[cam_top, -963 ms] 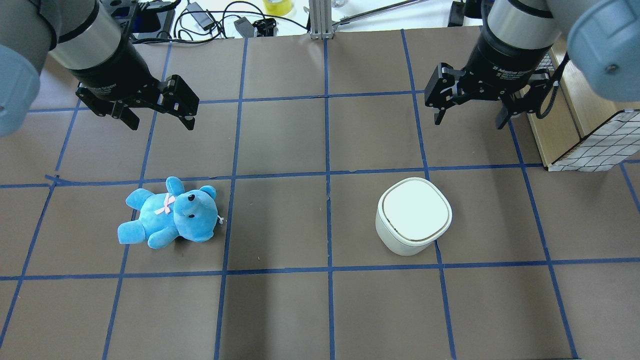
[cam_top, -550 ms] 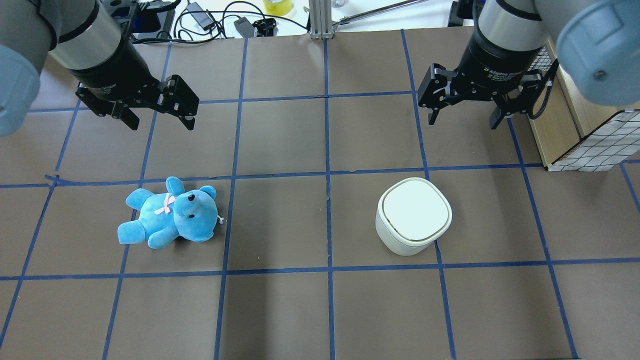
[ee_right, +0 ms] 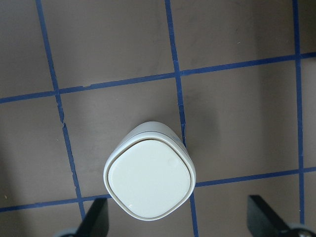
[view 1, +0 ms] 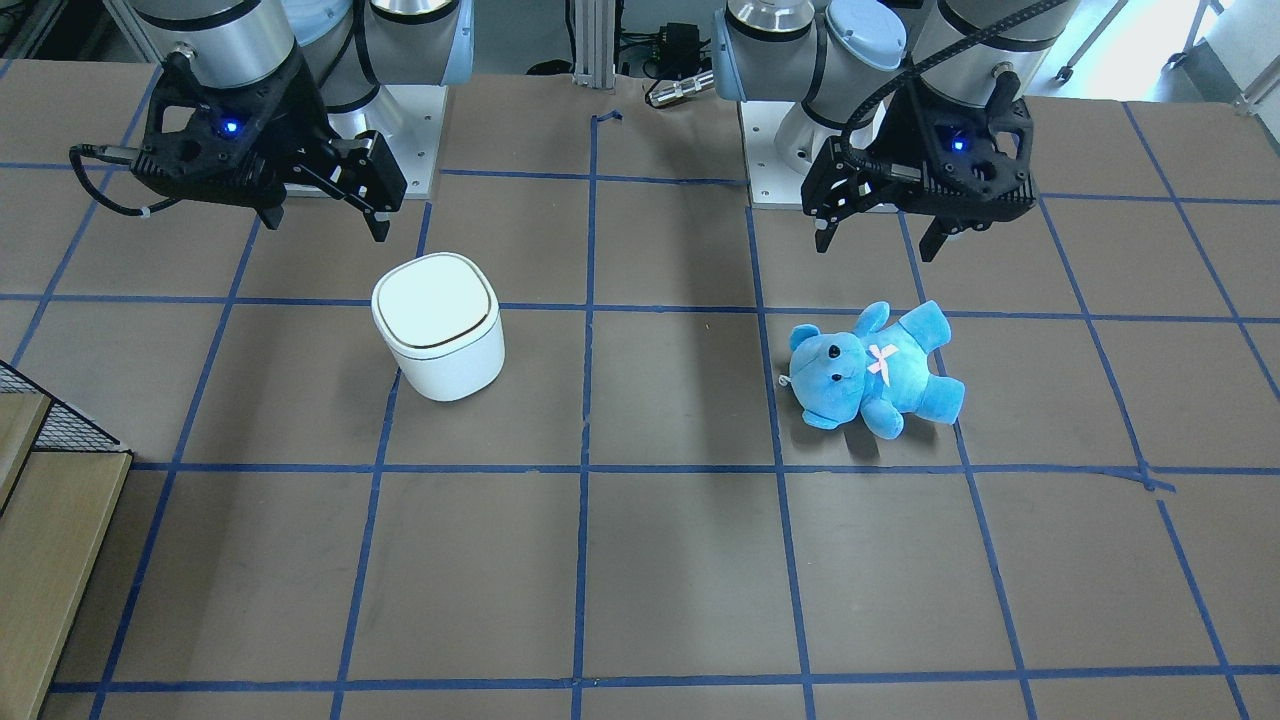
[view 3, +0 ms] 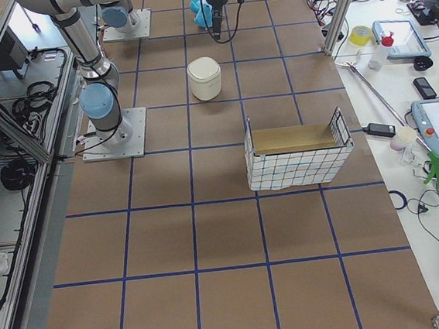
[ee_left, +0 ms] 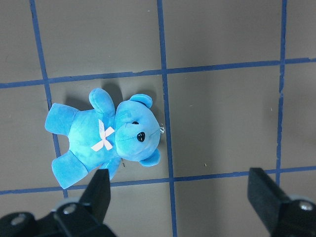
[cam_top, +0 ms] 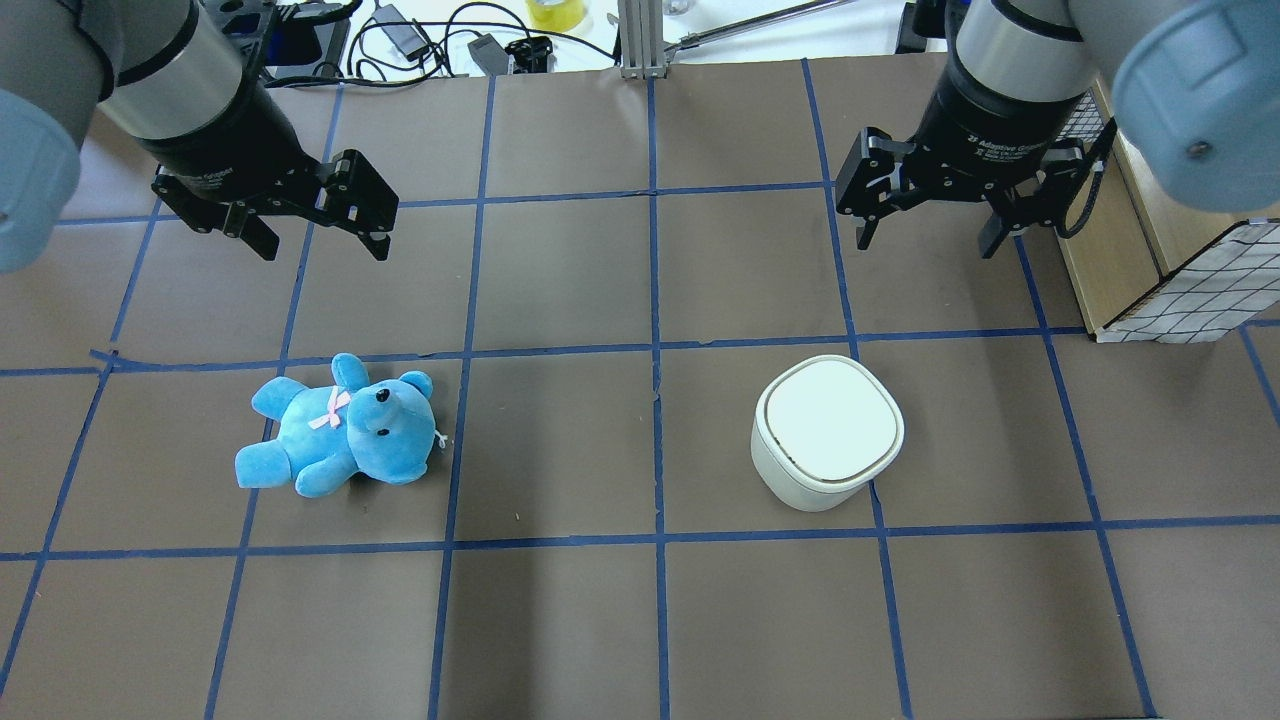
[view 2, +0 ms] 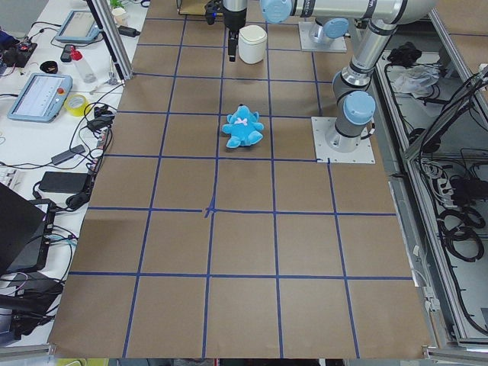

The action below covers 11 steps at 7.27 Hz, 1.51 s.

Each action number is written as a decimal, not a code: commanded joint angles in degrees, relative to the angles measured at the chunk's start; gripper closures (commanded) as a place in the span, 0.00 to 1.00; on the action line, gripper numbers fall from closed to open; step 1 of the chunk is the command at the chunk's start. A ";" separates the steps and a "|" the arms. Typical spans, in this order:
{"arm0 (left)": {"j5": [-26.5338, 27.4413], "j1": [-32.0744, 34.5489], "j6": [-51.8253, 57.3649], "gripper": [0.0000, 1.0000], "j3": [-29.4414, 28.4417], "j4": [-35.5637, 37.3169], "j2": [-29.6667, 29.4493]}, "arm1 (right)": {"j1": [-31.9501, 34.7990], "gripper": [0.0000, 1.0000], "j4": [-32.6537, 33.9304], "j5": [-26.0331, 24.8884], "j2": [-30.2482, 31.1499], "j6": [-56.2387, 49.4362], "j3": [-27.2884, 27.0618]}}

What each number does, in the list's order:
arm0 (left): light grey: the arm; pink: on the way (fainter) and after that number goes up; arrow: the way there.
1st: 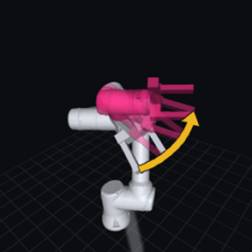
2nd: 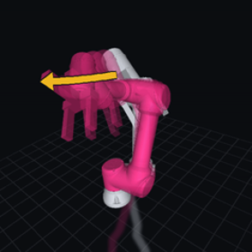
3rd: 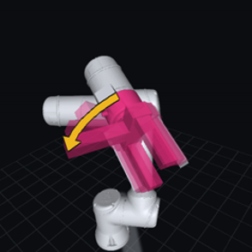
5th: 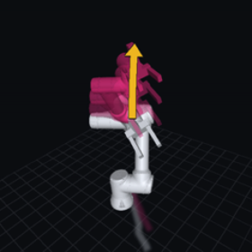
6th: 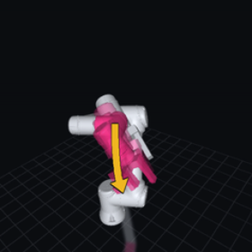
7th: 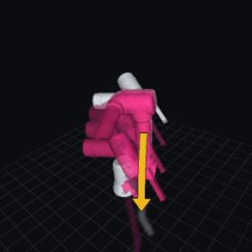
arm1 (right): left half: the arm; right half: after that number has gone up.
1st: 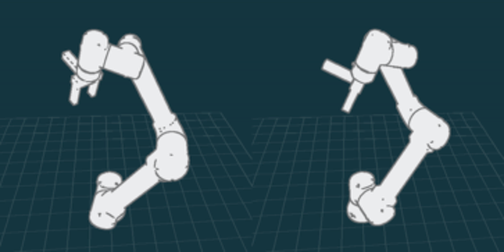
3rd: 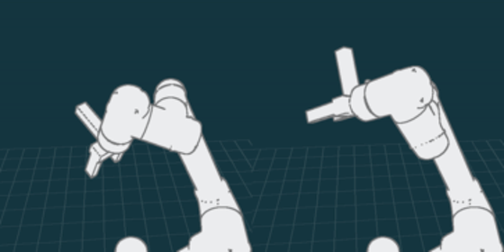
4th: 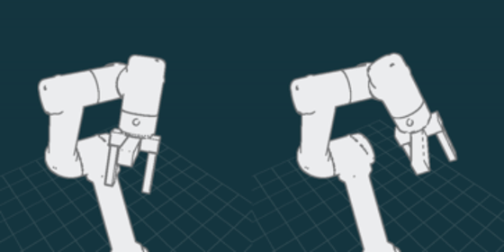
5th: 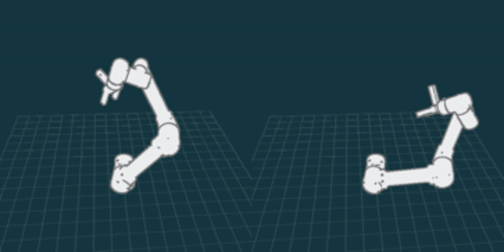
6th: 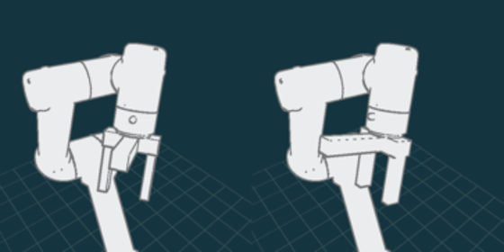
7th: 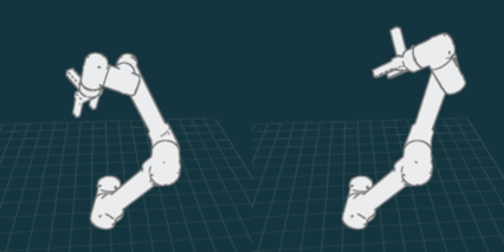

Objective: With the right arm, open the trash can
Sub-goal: 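Move the right gripper over the white trash can and lower it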

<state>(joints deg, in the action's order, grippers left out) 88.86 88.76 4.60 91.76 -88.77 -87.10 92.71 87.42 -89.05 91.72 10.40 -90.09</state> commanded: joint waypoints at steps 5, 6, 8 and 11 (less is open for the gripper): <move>0.09 0.01 -0.03 0.00 0.00 0.00 0.00 | 6.07 1.00 -0.49 0.27 -1.28 8.40 -0.61; 0.09 0.01 -0.03 0.00 0.00 0.00 0.00 | 6.08 1.00 -0.58 0.10 -1.45 7.80 -2.53; 0.09 -0.08 -0.03 0.00 0.00 0.00 0.00 | 6.08 1.00 -0.06 0.28 -1.28 7.79 -6.23; 0.97 -0.08 -0.03 0.00 -0.09 -0.09 0.18 | 6.08 1.00 0.03 0.89 -1.28 8.41 -9.83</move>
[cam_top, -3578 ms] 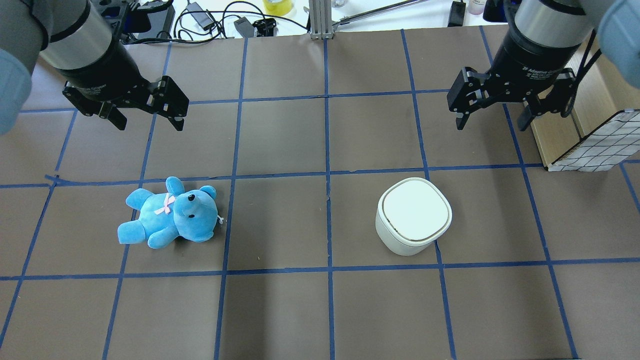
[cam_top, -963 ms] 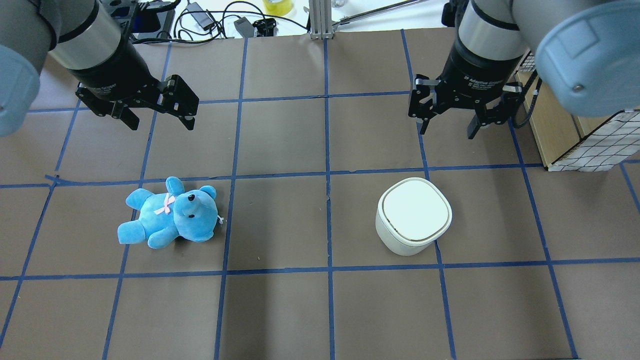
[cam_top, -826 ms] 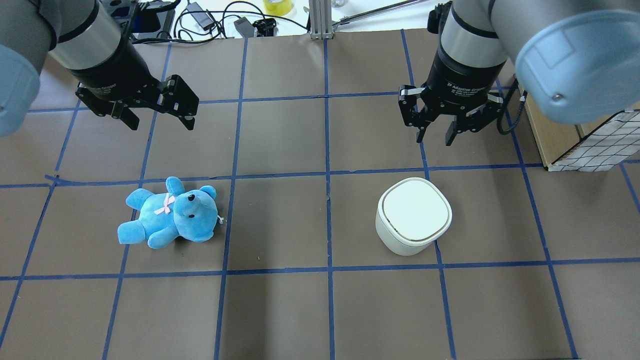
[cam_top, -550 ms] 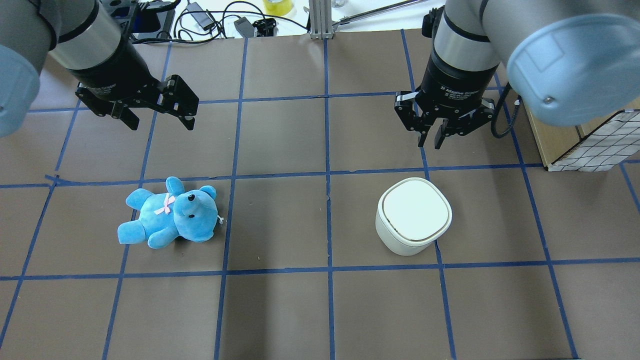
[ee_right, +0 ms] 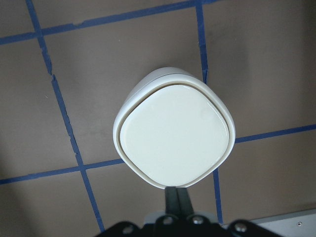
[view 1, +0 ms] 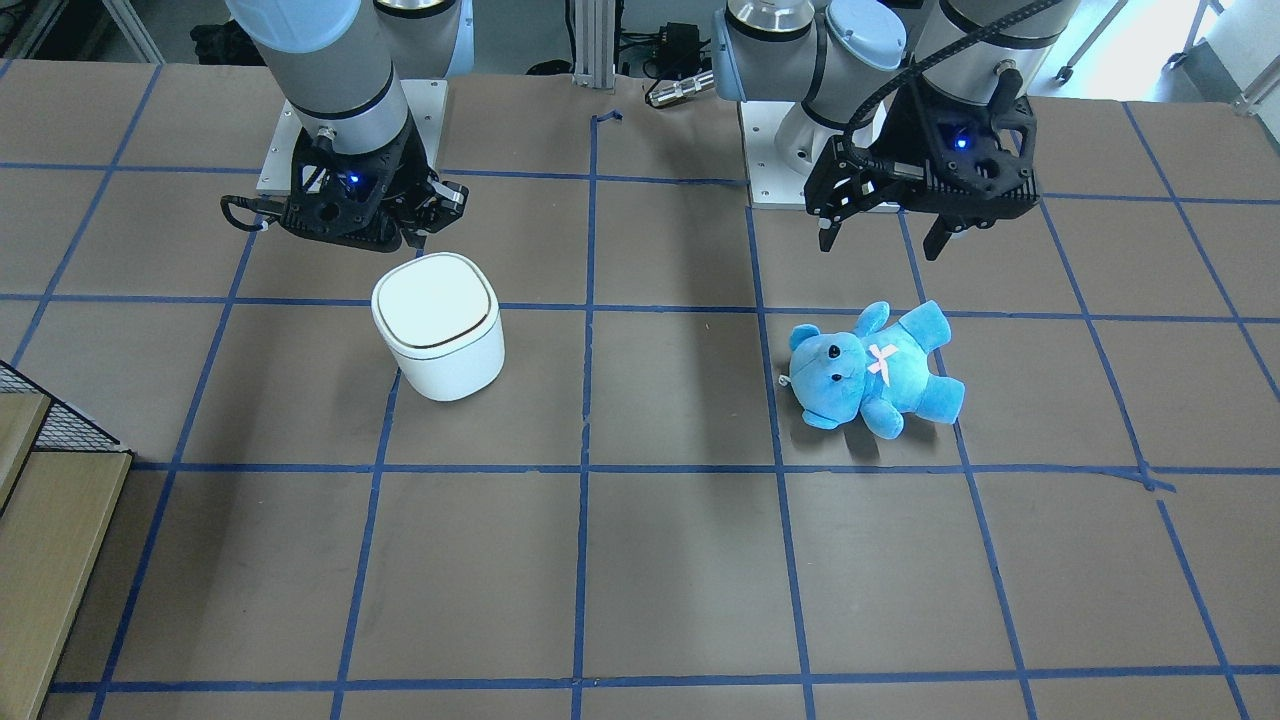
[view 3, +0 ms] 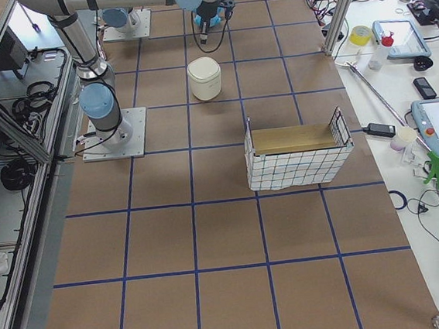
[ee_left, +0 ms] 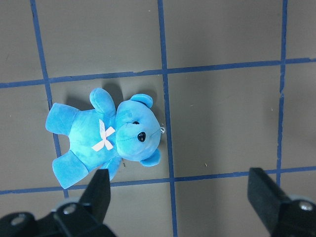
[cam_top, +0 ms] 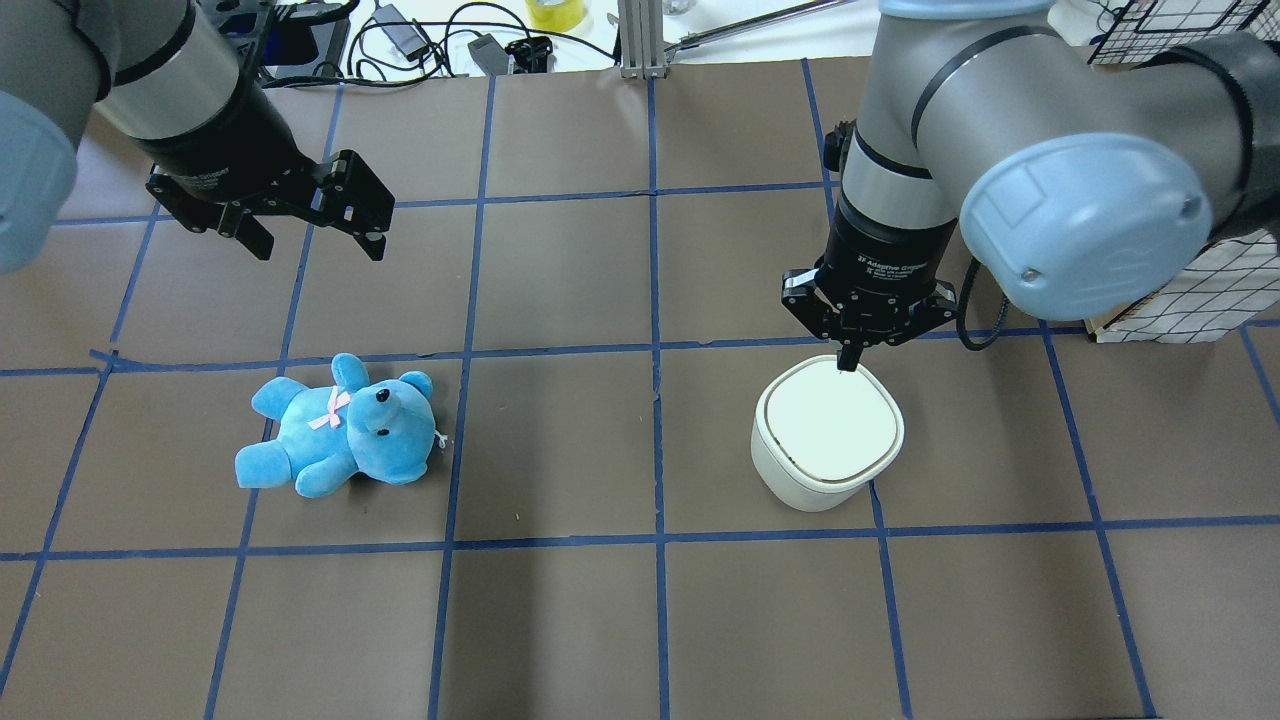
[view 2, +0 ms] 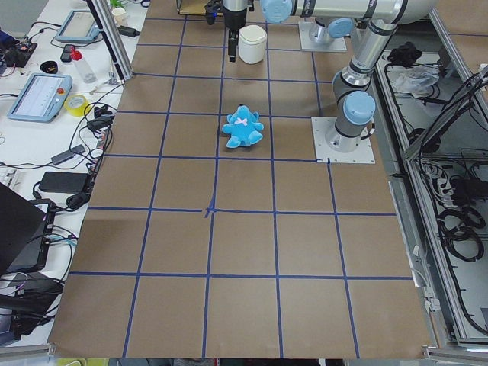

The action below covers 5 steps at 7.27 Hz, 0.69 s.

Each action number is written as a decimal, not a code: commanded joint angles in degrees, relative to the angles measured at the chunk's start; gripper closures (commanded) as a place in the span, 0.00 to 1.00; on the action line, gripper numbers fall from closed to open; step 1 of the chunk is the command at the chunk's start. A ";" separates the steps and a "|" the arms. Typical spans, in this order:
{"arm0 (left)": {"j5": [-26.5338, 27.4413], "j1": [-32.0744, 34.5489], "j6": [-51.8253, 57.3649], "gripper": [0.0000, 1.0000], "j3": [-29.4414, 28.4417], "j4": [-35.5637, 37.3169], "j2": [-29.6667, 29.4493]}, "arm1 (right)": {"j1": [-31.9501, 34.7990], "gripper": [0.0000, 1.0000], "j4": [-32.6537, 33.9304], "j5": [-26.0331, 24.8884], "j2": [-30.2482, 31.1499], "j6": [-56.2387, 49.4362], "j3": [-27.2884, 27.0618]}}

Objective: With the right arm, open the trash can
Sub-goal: 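Move the right gripper over the white trash can and lower it, then lower the right gripper onto the lid edge farthest from the robot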

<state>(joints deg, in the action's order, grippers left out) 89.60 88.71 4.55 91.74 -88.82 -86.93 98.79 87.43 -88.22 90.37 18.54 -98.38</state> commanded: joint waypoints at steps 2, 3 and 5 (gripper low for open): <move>0.05 0.06 -0.07 0.00 -0.07 -0.03 -0.08 | 0.00 1.00 0.98 -0.37 0.33 0.27 -2.78; -0.12 -0.02 -0.07 0.00 -0.07 -0.03 -0.08 | 0.00 1.00 3.43 -0.72 0.16 0.36 -3.91; -0.39 -0.03 -0.07 0.00 -0.07 -0.03 -0.08 | -0.08 1.00 9.23 -0.99 0.16 1.06 -7.43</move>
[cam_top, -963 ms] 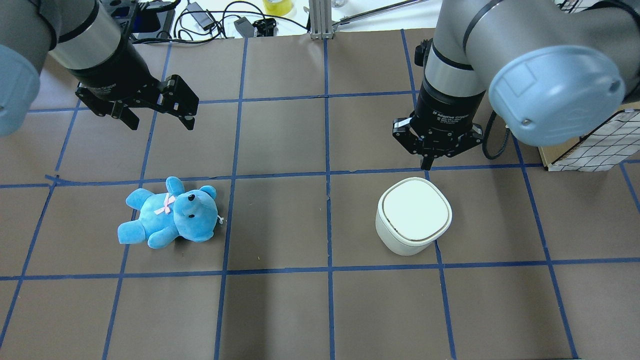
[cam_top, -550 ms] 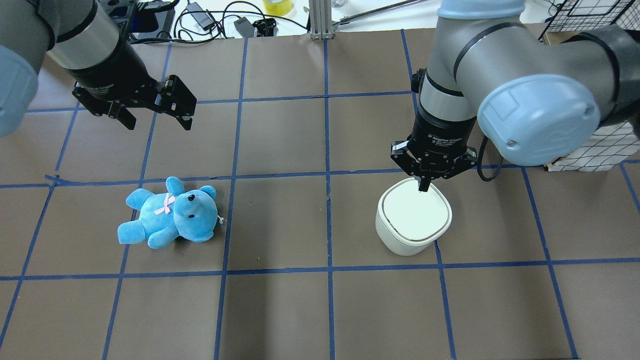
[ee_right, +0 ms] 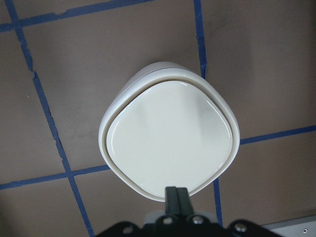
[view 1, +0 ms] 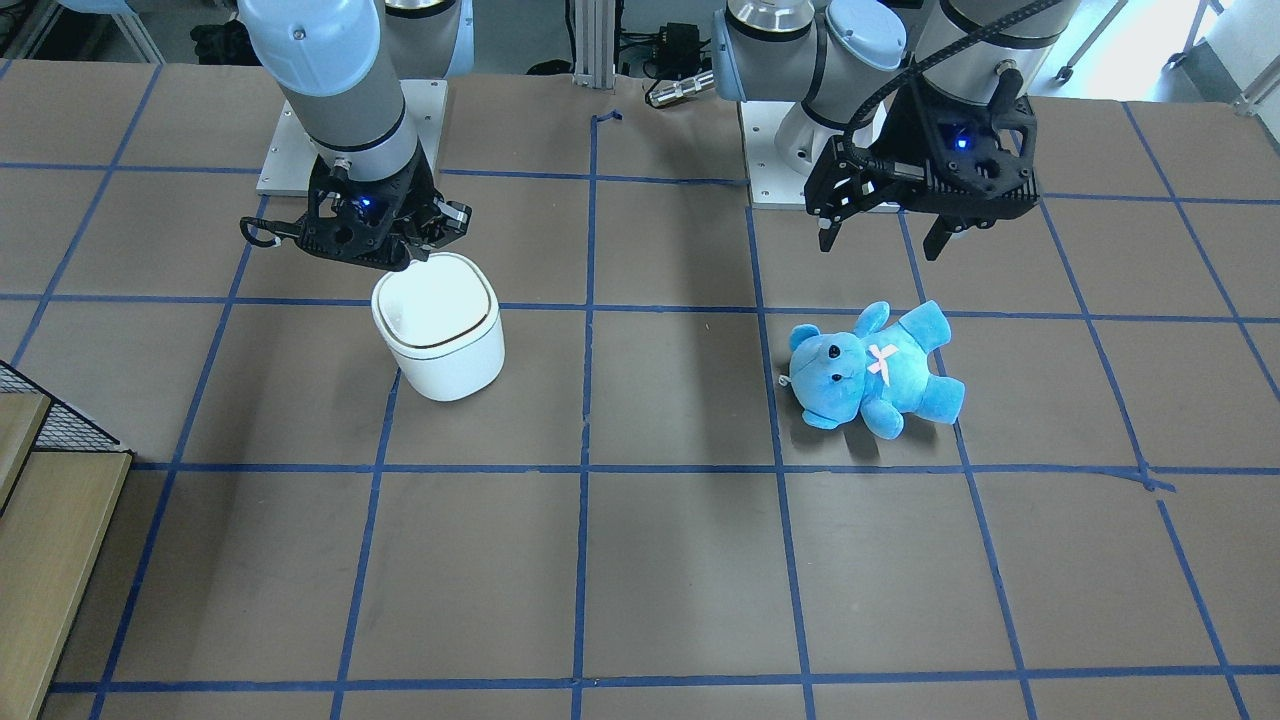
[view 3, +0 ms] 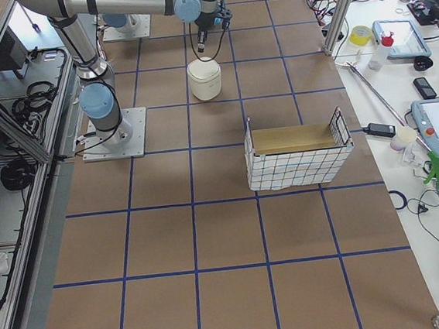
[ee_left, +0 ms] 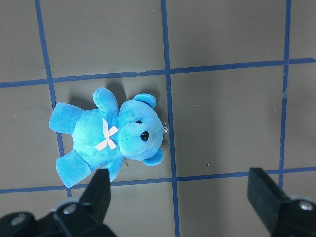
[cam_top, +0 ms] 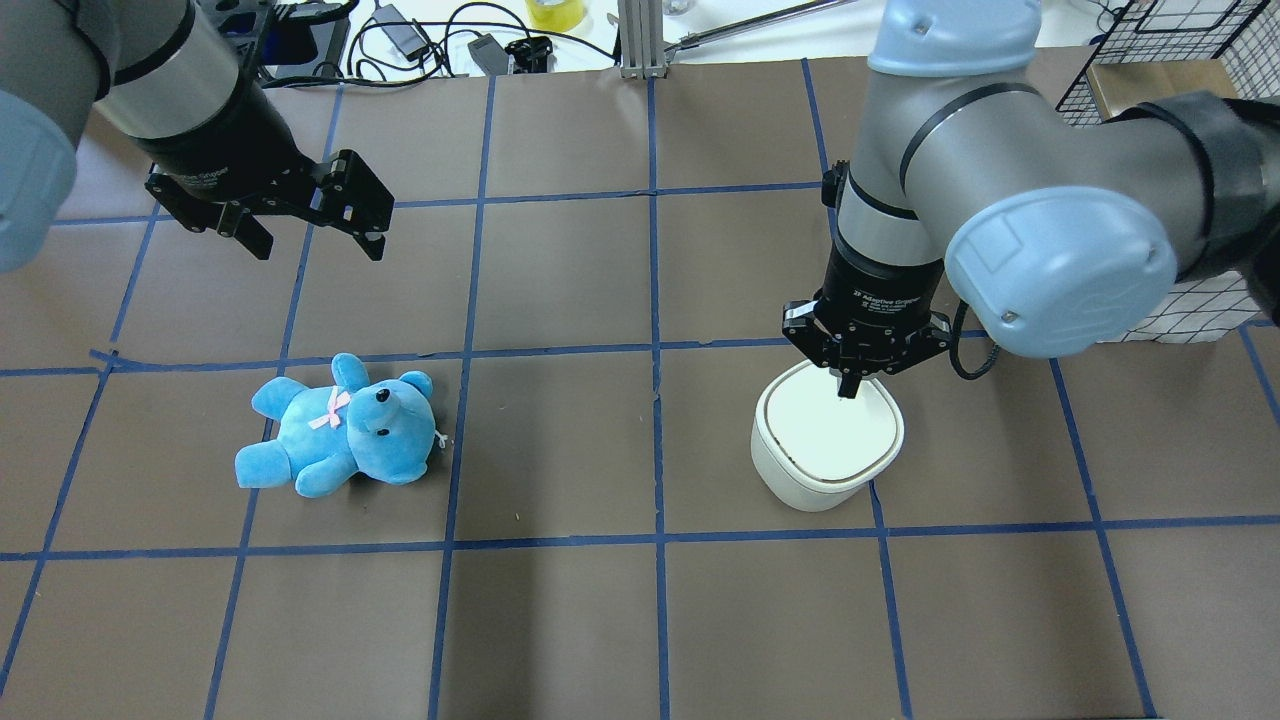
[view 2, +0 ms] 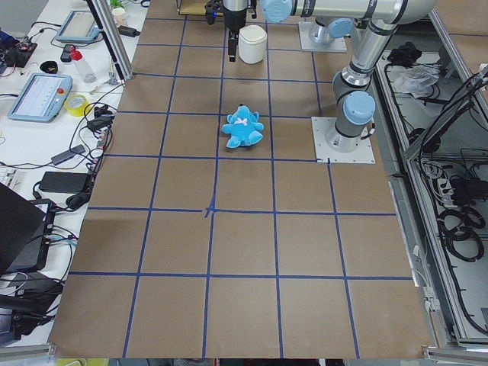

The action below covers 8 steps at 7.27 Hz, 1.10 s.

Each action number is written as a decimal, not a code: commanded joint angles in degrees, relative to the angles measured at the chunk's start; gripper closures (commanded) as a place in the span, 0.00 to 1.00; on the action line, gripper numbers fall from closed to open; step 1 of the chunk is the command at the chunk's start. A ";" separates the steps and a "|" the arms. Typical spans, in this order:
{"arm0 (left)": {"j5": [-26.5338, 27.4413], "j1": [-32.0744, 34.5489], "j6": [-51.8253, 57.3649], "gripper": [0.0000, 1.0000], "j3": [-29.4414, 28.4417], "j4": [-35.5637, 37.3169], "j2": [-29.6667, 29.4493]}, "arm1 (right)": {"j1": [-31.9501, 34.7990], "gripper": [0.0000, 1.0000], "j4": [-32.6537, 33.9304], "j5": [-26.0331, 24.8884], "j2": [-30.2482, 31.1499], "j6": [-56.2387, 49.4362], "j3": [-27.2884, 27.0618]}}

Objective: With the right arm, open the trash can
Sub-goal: 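Lower the right gripper onto the lid edge farthest from the robot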

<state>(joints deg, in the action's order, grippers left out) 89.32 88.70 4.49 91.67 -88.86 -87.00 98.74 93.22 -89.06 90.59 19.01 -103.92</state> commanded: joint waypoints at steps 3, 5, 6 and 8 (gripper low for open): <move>-0.11 -0.01 0.00 0.00 0.00 0.00 -0.01 | -0.05 1.00 8.55 -3.12 -0.33 3.48 -2.16; -0.11 -0.01 0.00 0.00 0.00 0.00 -0.01 | -0.39 1.00 8.91 -3.14 -0.50 3.76 -3.21; -0.11 -0.01 0.00 0.00 0.00 0.00 -0.01 | -0.57 1.00 9.69 -2.79 -0.50 3.76 -5.74; -0.20 -0.01 0.00 0.00 0.00 0.00 -0.01 | -0.57 1.00 11.81 -2.70 -0.50 3.84 -8.49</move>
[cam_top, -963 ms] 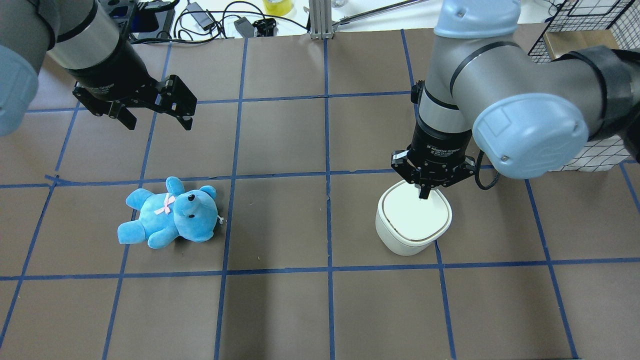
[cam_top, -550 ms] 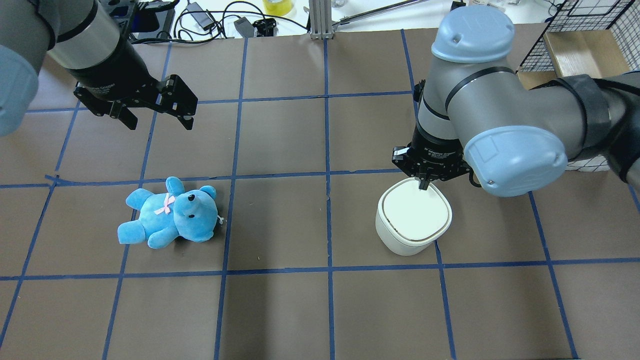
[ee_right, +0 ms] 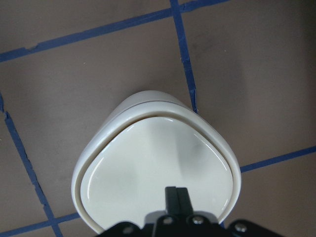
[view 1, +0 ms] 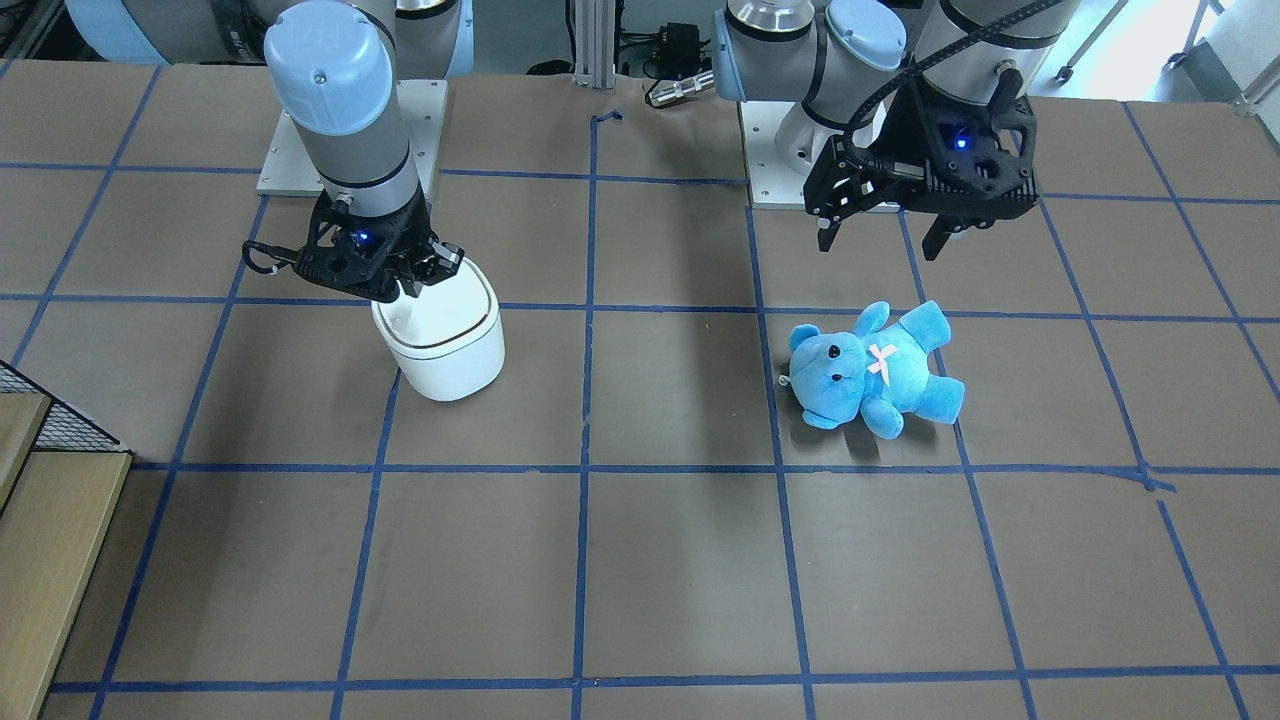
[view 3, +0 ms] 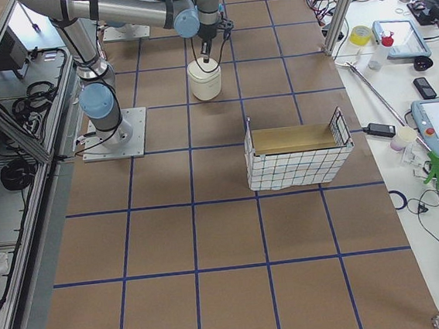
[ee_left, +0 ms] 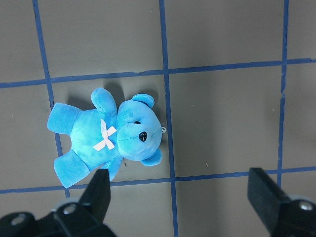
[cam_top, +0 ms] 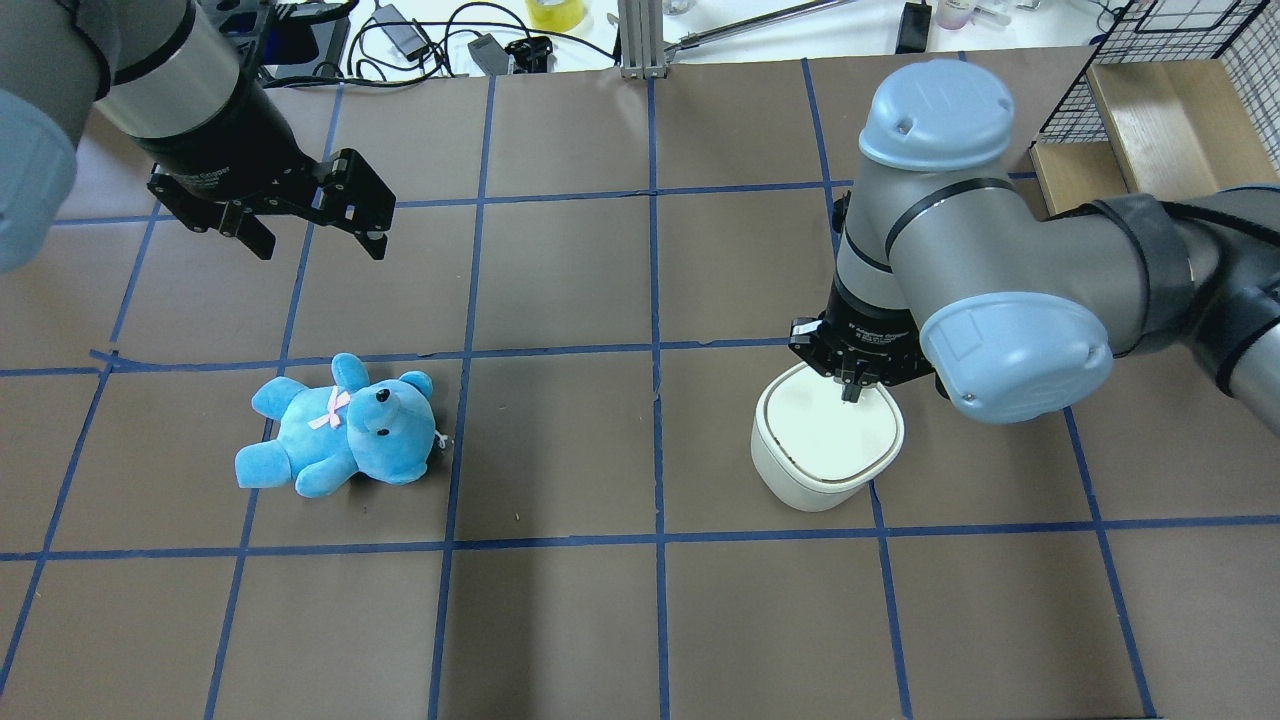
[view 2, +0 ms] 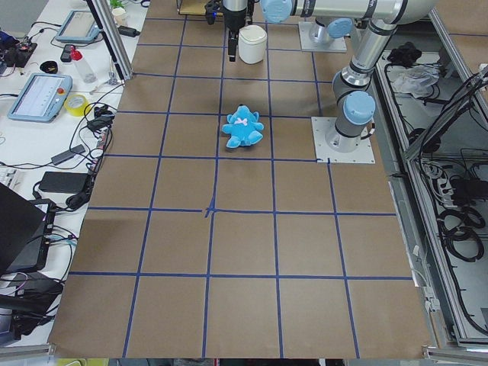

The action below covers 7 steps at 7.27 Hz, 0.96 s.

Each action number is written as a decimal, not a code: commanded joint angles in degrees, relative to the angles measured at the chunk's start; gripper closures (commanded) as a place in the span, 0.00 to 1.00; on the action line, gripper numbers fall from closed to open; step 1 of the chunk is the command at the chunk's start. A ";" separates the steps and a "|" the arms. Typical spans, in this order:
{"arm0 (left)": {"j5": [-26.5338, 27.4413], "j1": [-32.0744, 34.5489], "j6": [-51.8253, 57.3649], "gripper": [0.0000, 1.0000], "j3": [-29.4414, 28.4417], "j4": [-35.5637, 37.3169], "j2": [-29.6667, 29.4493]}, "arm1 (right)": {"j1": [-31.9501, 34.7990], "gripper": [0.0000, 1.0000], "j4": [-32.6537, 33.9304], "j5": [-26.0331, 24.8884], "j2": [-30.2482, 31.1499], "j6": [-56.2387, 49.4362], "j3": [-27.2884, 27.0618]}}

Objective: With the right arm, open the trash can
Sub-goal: 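Lower the right gripper onto the lid edge farthest from the robot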

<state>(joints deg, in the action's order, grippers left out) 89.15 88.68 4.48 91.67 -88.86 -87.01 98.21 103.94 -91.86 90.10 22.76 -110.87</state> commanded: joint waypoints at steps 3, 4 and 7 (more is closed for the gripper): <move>-0.03 0.00 0.00 0.00 0.00 0.00 0.00 | -0.04 1.00 1.00 0.55 -0.89 0.17 -1.72; -0.03 0.00 0.00 0.00 0.00 0.00 0.00 | -0.04 1.00 1.00 0.55 -0.89 0.26 -1.72; -0.03 0.08 0.00 0.00 0.00 0.00 0.00 | -0.13 1.00 1.27 0.55 -1.42 0.97 -2.42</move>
<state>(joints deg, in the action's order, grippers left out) 89.12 88.76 4.48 91.67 -88.86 -87.01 98.12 105.06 -91.32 88.93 23.52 -113.03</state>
